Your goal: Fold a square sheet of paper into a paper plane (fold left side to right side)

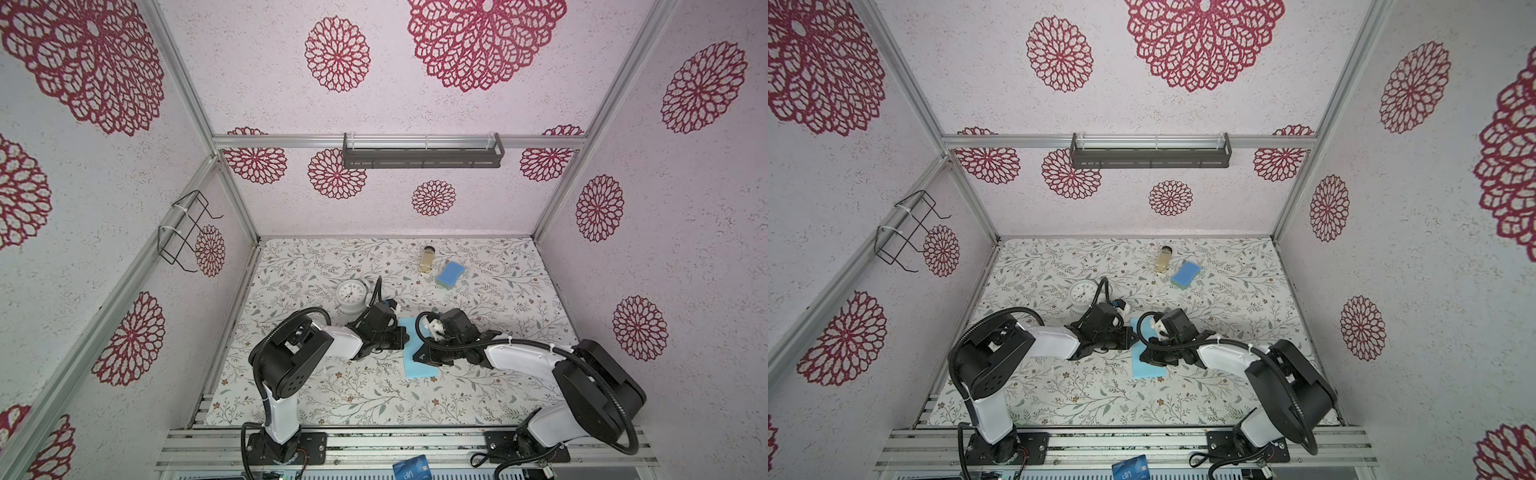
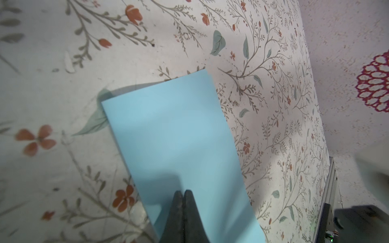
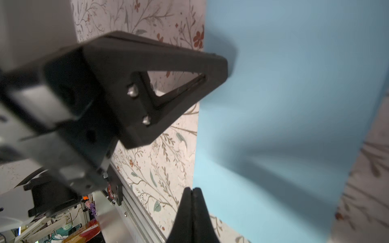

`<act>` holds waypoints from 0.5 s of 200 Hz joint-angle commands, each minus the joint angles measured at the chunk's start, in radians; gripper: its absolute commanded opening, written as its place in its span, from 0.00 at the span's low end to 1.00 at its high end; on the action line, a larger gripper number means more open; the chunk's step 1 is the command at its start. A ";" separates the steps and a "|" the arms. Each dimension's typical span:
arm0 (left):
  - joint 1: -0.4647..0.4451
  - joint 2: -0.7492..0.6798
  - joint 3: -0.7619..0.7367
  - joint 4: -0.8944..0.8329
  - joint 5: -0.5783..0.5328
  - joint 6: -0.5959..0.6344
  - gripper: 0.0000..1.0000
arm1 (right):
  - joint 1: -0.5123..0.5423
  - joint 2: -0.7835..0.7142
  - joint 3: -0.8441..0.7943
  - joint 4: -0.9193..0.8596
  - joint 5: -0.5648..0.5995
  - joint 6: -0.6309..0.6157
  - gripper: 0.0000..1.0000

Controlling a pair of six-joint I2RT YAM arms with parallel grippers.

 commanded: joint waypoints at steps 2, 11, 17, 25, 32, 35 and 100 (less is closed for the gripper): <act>-0.015 0.043 -0.014 -0.026 -0.015 -0.009 0.00 | -0.005 0.065 0.052 0.056 -0.016 0.020 0.00; -0.015 0.045 -0.014 -0.025 -0.016 -0.009 0.00 | -0.005 0.093 0.067 0.066 -0.027 0.022 0.00; -0.016 0.045 -0.014 -0.025 -0.015 -0.010 0.00 | -0.005 0.105 0.072 0.072 -0.030 0.023 0.00; -0.016 0.044 -0.015 -0.024 -0.017 -0.011 0.00 | -0.005 0.118 0.078 0.075 -0.034 0.023 0.00; -0.017 0.042 -0.018 -0.021 -0.017 -0.012 0.00 | -0.005 0.127 0.082 0.076 -0.040 0.022 0.00; -0.016 0.043 -0.020 -0.018 -0.018 -0.012 0.00 | -0.005 0.130 0.083 0.077 -0.042 0.021 0.00; -0.020 0.042 -0.029 -0.009 -0.016 -0.019 0.00 | 0.016 0.146 0.038 0.068 -0.071 -0.004 0.00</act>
